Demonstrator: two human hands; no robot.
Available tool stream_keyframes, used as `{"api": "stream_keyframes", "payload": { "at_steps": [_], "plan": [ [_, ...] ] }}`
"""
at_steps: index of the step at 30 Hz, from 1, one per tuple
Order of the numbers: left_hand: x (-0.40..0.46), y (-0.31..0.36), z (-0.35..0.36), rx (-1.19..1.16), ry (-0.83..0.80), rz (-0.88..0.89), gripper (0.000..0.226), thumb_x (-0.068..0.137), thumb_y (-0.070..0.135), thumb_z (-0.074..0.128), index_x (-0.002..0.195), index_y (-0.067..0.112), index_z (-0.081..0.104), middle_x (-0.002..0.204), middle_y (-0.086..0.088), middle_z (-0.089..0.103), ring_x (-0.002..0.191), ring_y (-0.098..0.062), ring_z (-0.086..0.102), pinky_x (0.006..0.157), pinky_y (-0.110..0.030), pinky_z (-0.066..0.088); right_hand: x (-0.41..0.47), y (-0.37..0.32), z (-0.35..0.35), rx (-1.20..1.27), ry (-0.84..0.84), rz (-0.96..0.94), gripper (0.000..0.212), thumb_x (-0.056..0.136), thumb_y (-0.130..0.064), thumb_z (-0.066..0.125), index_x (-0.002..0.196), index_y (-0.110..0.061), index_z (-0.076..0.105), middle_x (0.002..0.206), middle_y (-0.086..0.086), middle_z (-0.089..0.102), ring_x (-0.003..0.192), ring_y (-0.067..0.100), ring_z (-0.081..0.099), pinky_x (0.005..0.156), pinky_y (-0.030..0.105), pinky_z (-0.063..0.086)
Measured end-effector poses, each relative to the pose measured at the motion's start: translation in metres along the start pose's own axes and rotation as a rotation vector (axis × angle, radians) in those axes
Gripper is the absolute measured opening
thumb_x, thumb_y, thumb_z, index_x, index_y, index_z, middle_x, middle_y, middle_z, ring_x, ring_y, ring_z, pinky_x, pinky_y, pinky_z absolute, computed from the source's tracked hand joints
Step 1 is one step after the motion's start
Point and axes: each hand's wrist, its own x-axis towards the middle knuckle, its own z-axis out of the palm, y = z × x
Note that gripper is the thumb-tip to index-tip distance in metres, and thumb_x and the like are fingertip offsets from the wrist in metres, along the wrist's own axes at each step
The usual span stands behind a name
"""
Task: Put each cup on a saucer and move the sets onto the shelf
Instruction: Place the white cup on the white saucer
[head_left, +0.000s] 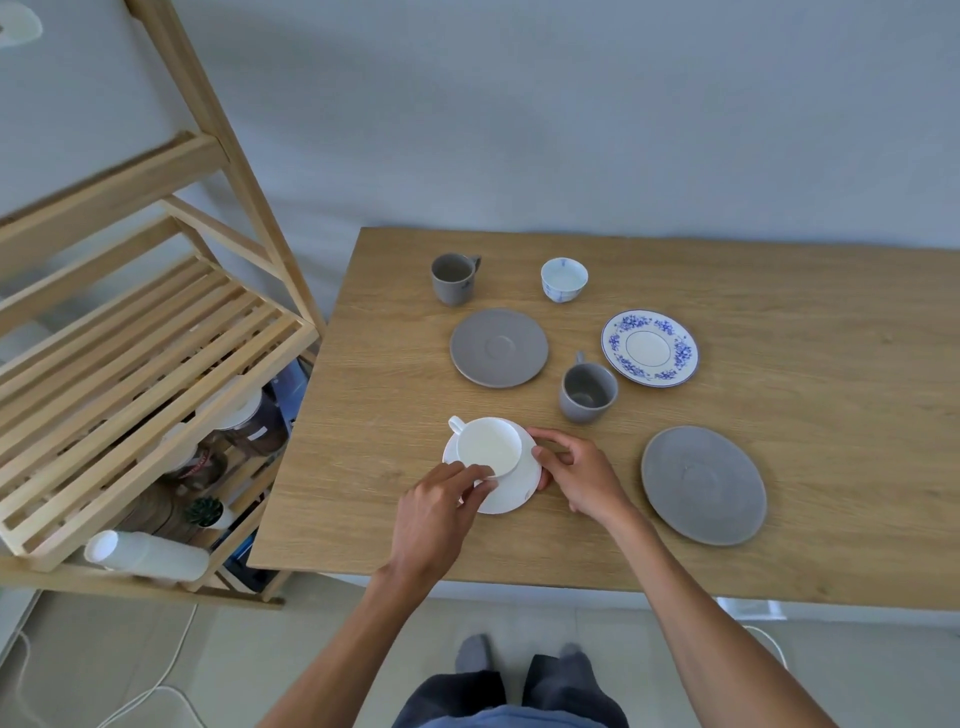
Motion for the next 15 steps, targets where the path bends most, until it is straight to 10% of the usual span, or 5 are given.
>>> {"api": "stream_keyframes", "payload": {
  "at_steps": [6, 11, 15],
  "plan": [
    [-0.0008, -0.0037, -0.0002, -0.062, -0.066, -0.029, 0.010, 0.090, 0.035, 0.067, 0.097, 0.029, 0.069, 0.069, 0.018, 0.052, 0.055, -0.003, 0.046, 0.050, -0.023, 0.040, -0.0007, -0.0019, -0.0010, 0.008, 0.006, 0.021, 0.030, 0.100, -0.033, 0.059, 0.128, -0.037, 0.066, 0.072, 0.009, 0.075, 0.068, 0.028, 0.072, 0.033, 0.024, 0.041],
    [-0.0024, -0.0073, 0.0010, -0.098, -0.083, -0.061, 0.009, 0.089, 0.033, 0.069, 0.097, 0.030, 0.069, 0.062, 0.022, 0.044, 0.057, 0.002, 0.048, 0.050, -0.020, 0.033, -0.0016, -0.0043, -0.0006, -0.016, -0.024, 0.049, 0.028, 0.101, -0.033, 0.058, 0.128, -0.034, 0.064, 0.075, 0.006, 0.076, 0.044, 0.001, 0.060, 0.035, 0.020, 0.039],
    [-0.0025, -0.0103, 0.0001, -0.147, -0.084, -0.049, 0.010, 0.089, 0.032, 0.069, 0.099, 0.030, 0.068, 0.066, 0.018, 0.048, 0.057, -0.002, 0.048, 0.050, -0.023, 0.033, -0.0015, -0.0058, 0.0008, -0.030, -0.028, 0.040, 0.031, 0.099, -0.036, 0.058, 0.129, -0.032, 0.064, 0.071, 0.004, 0.076, 0.062, 0.029, 0.071, 0.035, 0.023, 0.042]
  ]
}}
